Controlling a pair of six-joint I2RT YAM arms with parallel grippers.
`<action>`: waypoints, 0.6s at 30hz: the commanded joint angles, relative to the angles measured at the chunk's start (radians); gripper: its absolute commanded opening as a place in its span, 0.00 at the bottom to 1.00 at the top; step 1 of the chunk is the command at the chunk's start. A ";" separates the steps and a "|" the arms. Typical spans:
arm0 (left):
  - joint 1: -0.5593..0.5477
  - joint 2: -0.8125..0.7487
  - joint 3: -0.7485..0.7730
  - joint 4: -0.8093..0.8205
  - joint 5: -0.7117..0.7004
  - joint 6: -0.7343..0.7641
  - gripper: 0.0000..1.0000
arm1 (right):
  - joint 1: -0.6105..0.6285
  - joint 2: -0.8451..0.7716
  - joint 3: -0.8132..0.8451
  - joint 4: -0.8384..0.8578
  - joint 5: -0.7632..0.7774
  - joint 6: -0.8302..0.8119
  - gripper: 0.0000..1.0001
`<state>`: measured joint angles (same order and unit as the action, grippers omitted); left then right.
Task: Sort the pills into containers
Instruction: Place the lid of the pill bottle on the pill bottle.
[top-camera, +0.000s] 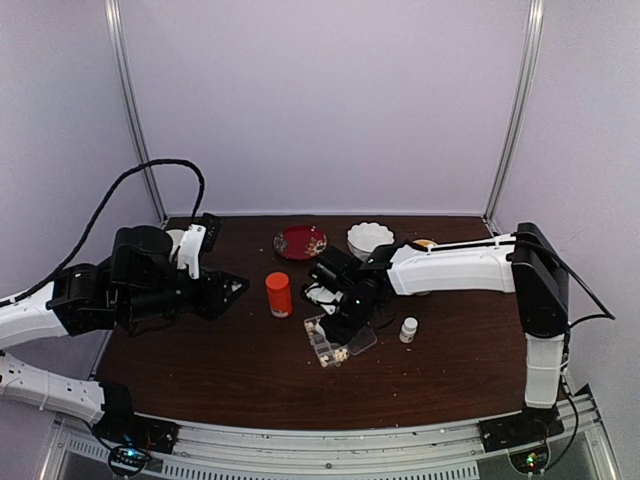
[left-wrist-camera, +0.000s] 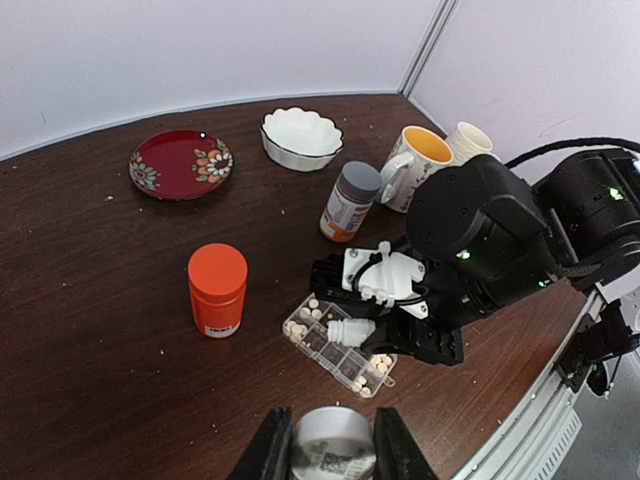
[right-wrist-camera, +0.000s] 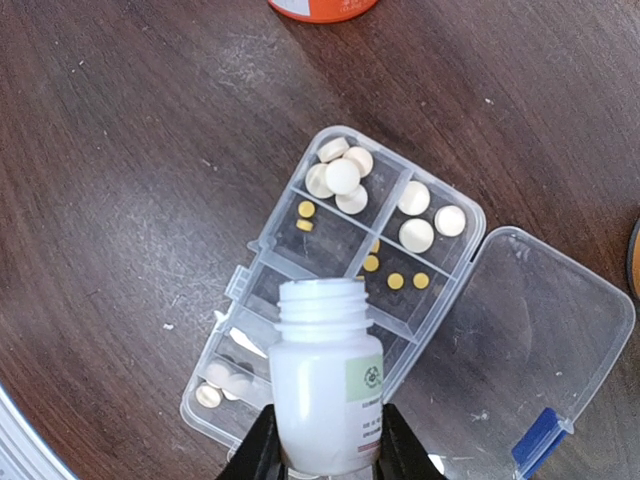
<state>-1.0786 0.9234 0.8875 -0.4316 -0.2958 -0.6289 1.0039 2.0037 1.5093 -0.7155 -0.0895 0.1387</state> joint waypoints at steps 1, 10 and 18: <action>0.008 -0.010 -0.011 0.018 0.004 -0.008 0.00 | 0.006 -0.024 -0.025 0.052 0.016 0.017 0.00; 0.009 0.002 -0.004 0.018 0.008 -0.006 0.00 | 0.009 0.007 0.018 -0.028 0.035 0.012 0.00; 0.009 0.007 -0.001 0.023 0.011 -0.001 0.00 | 0.010 0.030 0.059 -0.064 0.041 0.000 0.00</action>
<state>-1.0786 0.9283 0.8875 -0.4313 -0.2947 -0.6296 1.0058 2.0071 1.5135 -0.7162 -0.0776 0.1413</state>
